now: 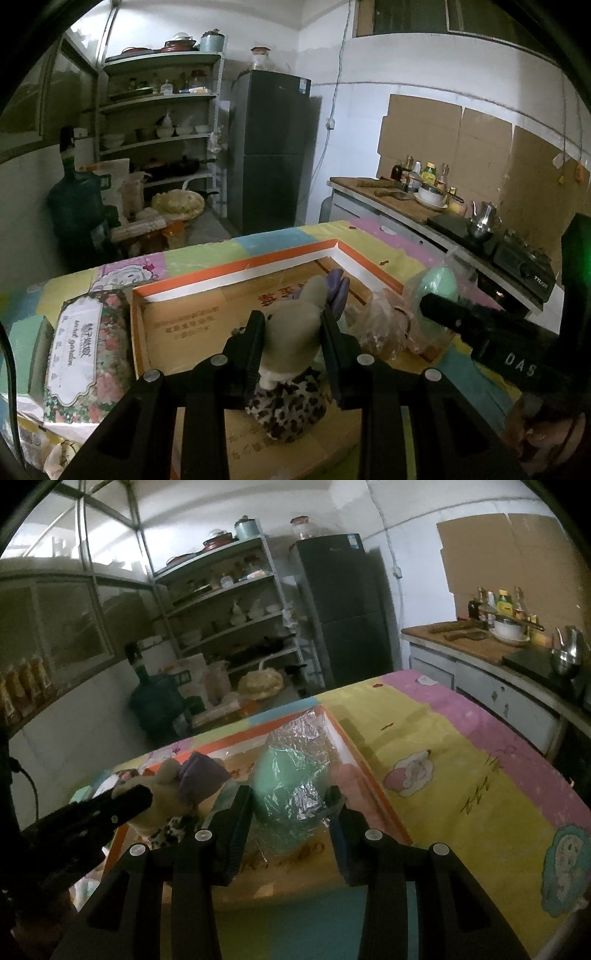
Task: Organize soft objects
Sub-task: 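Carry the plush bunny and green-ball bag over the orange-rimmed tray, then lower the bunny and bag into the tray and open both tools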
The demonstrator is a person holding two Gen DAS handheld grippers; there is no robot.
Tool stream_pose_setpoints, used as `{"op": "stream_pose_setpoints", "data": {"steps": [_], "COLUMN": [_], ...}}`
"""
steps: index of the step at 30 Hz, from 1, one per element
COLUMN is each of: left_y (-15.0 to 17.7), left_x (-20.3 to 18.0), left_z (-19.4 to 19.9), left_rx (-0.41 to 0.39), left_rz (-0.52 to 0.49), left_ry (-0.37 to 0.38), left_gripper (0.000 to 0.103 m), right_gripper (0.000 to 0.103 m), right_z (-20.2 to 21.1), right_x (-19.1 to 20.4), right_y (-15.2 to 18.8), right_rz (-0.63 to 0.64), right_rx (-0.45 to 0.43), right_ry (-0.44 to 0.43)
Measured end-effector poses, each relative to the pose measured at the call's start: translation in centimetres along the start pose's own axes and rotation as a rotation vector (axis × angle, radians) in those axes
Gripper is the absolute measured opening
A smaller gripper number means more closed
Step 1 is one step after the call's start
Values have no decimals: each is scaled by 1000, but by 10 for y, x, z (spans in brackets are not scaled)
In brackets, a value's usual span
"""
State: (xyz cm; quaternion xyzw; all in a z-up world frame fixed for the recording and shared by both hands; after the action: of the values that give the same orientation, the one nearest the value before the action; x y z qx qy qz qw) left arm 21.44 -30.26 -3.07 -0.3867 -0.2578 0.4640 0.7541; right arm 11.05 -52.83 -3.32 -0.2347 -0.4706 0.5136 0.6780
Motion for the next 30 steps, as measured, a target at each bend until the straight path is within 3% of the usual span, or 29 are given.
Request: {"op": "stream_pose_setpoints", "data": {"steps": [7,14,30], "left_y": [-9,-18,-20], "left_x": [-4,-3,-1], "left_z": [-15,-36,-74], "left_rx": [2,27,117], "left_rz": [-2,14,43], "left_ry": [-24,-47,-54], "left_gripper": [31,31,31], "right_gripper": [41,41,41], "right_z": [-17,-67,-130], "right_x": [-2,-10,-30], "right_y": [-31,-52,-51], "right_rz": [45,79,69], "right_rx": [-2,106,273], "right_ry": [-29,-66,-89]}}
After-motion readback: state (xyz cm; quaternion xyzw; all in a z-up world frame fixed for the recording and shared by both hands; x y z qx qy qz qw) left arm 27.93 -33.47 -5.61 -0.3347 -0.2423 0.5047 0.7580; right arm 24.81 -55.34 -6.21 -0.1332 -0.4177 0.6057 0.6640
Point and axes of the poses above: each gripper's, at about its wrist camera, not at the fingertips, and z roughly against the way its jaws point, x to its left, y to its underside, the point moved 4 cm from there along -z, roughly the way its jaws point, and after that the axes turned 13 degrees about -y, right-handed, at the moved point
